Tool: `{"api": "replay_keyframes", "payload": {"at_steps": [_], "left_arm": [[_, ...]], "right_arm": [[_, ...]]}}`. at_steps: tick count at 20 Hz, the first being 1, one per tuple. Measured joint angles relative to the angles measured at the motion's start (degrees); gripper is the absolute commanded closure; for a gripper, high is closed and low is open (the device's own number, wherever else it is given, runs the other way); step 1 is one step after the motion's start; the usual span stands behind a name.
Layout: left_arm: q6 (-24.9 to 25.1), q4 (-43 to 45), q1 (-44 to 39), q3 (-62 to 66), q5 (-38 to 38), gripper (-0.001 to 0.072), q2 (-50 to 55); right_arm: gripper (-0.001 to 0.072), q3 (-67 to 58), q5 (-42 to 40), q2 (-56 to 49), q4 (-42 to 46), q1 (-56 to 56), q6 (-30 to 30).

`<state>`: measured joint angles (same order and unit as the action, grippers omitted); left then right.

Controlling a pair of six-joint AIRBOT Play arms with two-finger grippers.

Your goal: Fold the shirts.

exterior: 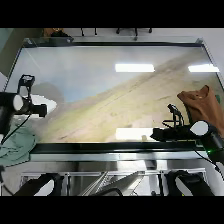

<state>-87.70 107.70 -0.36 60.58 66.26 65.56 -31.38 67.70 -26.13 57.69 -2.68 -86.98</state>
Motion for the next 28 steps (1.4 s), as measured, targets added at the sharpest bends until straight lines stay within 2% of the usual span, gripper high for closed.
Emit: {"api": "replay_keyframes", "payload": {"at_steps": [5,9,10,11,12,17,19,21,24,28], "left_arm": [[-0.33,10.82,0.76,1.51,-3.82,0.0000,14.80],[-0.11,15.72,2.93,1.79,-5.33,0.0006,23.17],[-0.09,16.61,3.30,1.92,-5.90,0.0260,24.70],[-0.11,17.33,3.52,2.27,-6.32,0.0658,25.79],[-0.13,17.88,3.61,3.17,-6.49,0.0689,26.71],[0.17,18.32,0.46,14.29,-0.76,0.0691,26.56],[1.77,13.44,-2.10,19.93,3.13,0.0691,23.85],[3.21,4.52,-5.01,24.92,6.95,0.0691,20.11],[5.11,-13.90,-9.14,29.68,10.75,0.0690,13.86],[6.16,-33.73,-14.14,28.30,10.84,0.0690,8.22]], "right_arm": [[0.0689,0.00,0.00,0.00,0.00,0.00,0.00],[0.0689,0.00,0.00,0.00,0.00,0.00,0.00],[0.0689,0.00,0.00,0.00,0.00,0.00,0.00],[0.0689,0.00,0.00,0.00,0.00,0.00,0.00],[0.0689,0.00,0.00,0.00,0.00,0.00,0.00],[0.0689,0.00,-0.02,0.00,0.00,0.00,0.00],[0.0689,0.00,-0.02,0.00,-0.02,0.00,0.00],[0.0689,0.00,-0.02,0.00,-0.02,0.00,0.00],[0.0689,0.00,-0.02,0.00,-0.02,0.00,0.00],[0.0689,0.00,-0.02,0.00,-0.02,0.00,0.00]]}}
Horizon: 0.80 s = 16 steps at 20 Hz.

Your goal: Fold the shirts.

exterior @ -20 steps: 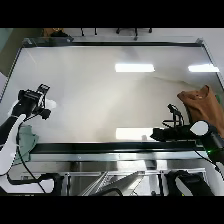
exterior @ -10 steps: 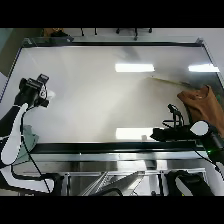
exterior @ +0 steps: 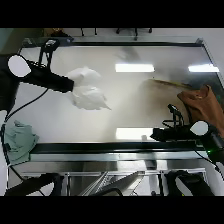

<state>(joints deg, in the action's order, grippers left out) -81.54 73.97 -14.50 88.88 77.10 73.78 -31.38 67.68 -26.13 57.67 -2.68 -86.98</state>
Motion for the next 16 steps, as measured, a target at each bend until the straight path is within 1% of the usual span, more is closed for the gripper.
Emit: {"api": "replay_keyframes", "payload": {"at_steps": [2,4,5,6,7,8,9,10,11,12,15,16], "left_arm": [[0.20,-5.49,-3.67,-4.22,-2.21,0.0689,-1.22],[0.39,-8.44,-7.85,-9.57,-5.81,0.0684,-1.05],[0.39,-9.55,-10.05,-12.22,-8.02,0.0572,-0.31],[0.42,-10.34,-11.91,-14.19,-10.05,0.0164,0.68],[0.42,-11.19,-13.66,-15.74,-12.20,0.0010,2.01],[0.39,-11.82,-14.86,-16.65,-13.64,0.0010,3.37],[0.37,-12.61,-15.54,-16.94,-14.62,0.0010,4.74],[0.35,-13.42,-15.82,-16.52,-14.82,0.0010,6.19],[0.28,-13.90,-15.61,-15.56,-14.34,0.0010,7.34],[0.17,-14.29,-14.84,-14.19,-12.52,0.0010,8.33],[1.33,-14.82,-10.73,-12.28,-5.35,0.0010,8.79],[1.79,-14.91,-9.09,-13.46,-3.65,0.0010,7.98]], "right_arm": [[0.0688,0.00,0.00,0.00,0.00,0.00,0.00],[0.0687,0.00,0.00,0.00,-0.02,0.00,0.00],[0.0686,0.00,0.00,0.00,-0.04,0.00,0.00],[0.0683,0.00,0.00,0.00,-0.13,0.00,0.00],[0.0682,0.00,0.00,0.00,-0.26,0.00,0.00],[0.0680,0.00,-0.02,0.00,-0.48,0.00,0.00],[0.0638,0.00,-0.11,0.00,-0.70,0.00,0.00],[0.0420,-0.22,-0.11,0.00,-0.83,0.00,0.00],[0.0250,-0.55,-0.11,0.00,-0.98,0.00,0.02],[0.0231,-1.05,-0.09,0.00,-1.16,0.00,0.09],[0.0229,-2.29,0.02,-0.02,-1.81,0.00,1.86],[0.0203,-2.51,0.15,-0.15,-2.21,-0.09,2.67]]}}
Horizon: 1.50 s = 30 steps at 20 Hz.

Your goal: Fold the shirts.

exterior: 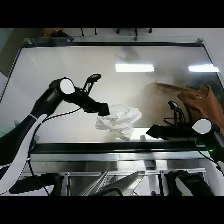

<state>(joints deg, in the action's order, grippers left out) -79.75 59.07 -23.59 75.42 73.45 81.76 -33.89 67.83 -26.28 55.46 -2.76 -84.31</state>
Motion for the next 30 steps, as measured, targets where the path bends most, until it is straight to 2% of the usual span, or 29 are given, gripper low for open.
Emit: {"api": "replay_keyframes", "payload": {"at_steps": [3,8,11,14,15,16,17,18,19,20,21,24,26,30], "left_arm": [[1.90,-0.74,3.76,-8.85,-0.94,0.0010,-3.98],[7.91,-9.03,4.15,-24.48,-14.91,0.0010,-5.53],[11.91,-14.45,3.32,-26.47,-19.98,0.0011,-1.22],[14.01,-16.74,3.08,-24.09,-20.09,0.0012,3.69],[14.47,-17.42,3.15,-22.91,-19.26,0.0062,5.03],[14.86,-17.64,3.19,-21.70,-18.97,0.0226,6.19],[15.04,-17.77,3.21,-20.74,-18.84,0.0323,7.10],[15.34,-17.88,3.21,-19.98,-18.53,0.0446,7.67],[15.37,-18.25,3.21,-19.37,-18.45,0.0592,8.13],[15.47,-18.21,3.15,-18.99,-18.40,0.0664,8.46],[15.74,-18.21,3.13,-18.71,-18.36,0.0688,8.70],[16.35,-18.18,3.19,-18.23,-17.62,0.0688,9.03],[17.38,-18.18,3.93,-18.10,-15.58,0.0687,8.98],[19.76,-18.05,8.83,-18.03,-9.40,0.0684,6.86]], "right_arm": [[0.0196,0.13,-0.59,-1.81,-2.64,-0.87,2.89],[0.0196,1.38,-6.86,-10.27,-8.74,-6.67,10.36],[0.0197,1.53,-12.52,-16.92,-12.96,-11.30,15.12],[0.0197,1.27,-16.65,-22.91,-17.90,-14.51,20.09],[0.0198,0.98,-17.90,-24.65,-19.43,-15.15,21.64],[0.0199,0.68,-18.82,-26.16,-20.59,-15.54,22.77],[0.0280,0.31,-19.67,-27.54,-21.53,-15.85,23.78],[0.0414,-0.02,-20.26,-28.61,-22.34,-16.04,24.44],[0.0491,-0.28,-20.90,-29.57,-22.64,-16.24,24.92],[0.0488,-0.46,-21.29,-30.16,-22.99,-16.31,25.35],[0.0488,-0.66,-21.62,-30.62,-23.43,-16.39,25.70],[0.0472,-0.90,-21.42,-30.99,-23.87,-16.52,26.27],[0.0187,-0.94,-20.11,-29.97,-23.82,-16.52,26.58],[0.0187,-0.98,-18.67,-25.92,-22.45,-15.63,26.95]]}}
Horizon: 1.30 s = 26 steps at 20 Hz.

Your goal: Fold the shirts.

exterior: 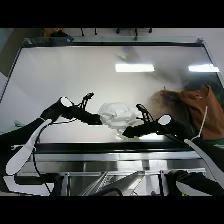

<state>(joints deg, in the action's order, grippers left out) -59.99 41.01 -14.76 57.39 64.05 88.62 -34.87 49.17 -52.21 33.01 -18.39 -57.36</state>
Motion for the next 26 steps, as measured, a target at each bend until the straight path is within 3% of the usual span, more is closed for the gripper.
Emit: {"api": "replay_keyframes", "payload": {"at_steps": [1,2,3,8,14,15,16,17,18,20,22,24,26], "left_arm": [[0.70,0.00,1.81,0.02,1.22,0.0478,-0.98],[1.22,0.00,3.67,0.02,2.01,0.0082,-1.95],[1.73,-0.02,5.51,-0.02,2.23,0.0001,-2.86],[2.67,-0.61,9.55,-1.99,-0.63,0.0001,-3.26],[4.09,-6.86,5.14,0.68,-4.31,0.0001,5.68],[4.20,-7.96,4.04,2.10,-4.11,0.0004,7.28],[4.28,-8.76,2.99,3.50,-3.85,0.0193,8.74],[4.39,-8.66,1.88,4.87,-4.11,0.0502,10.16],[4.39,-7.91,0.92,5.99,-4.13,0.0692,11.41],[4.59,-8.81,-0.46,8.31,-2.69,0.0689,12.87],[4.57,-8.94,-1.14,9.64,-1.29,0.0689,13.86],[4.55,-9.27,-1.01,10.43,-0.02,0.0689,14.10],[4.31,-9.38,-0.37,10.80,1.95,0.0691,14.05]], "right_arm": [[0.0187,0.00,0.00,0.72,0.17,0.63,-0.02],[0.0187,-0.02,0.00,1.14,0.39,1.25,-0.04],[0.0187,0.00,0.00,1.25,0.52,1.73,-0.17],[0.0187,0.00,-0.22,-1.62,0.59,2.56,-0.46],[0.0188,-0.11,-0.44,-4.90,-0.52,2.67,-0.44],[0.0187,-0.11,-0.55,-5.14,-0.55,2.67,-0.46],[0.0187,-0.11,-0.70,-5.33,-0.59,2.67,-0.46],[0.0188,-0.11,-0.96,-5.49,-0.76,2.67,-0.46],[0.0189,-0.11,-1.20,-5.64,-1.03,2.67,-0.46],[0.0214,-0.09,-1.88,-5.81,-1.22,2.64,-0.46],[0.0391,-0.09,-3.04,-5.97,-1.16,2.64,-0.46],[0.0686,-0.04,-4.15,-6.05,-0.74,2.67,-0.46],[0.0690,-0.02,-4.28,-6.01,-0.50,2.69,-0.63]]}}
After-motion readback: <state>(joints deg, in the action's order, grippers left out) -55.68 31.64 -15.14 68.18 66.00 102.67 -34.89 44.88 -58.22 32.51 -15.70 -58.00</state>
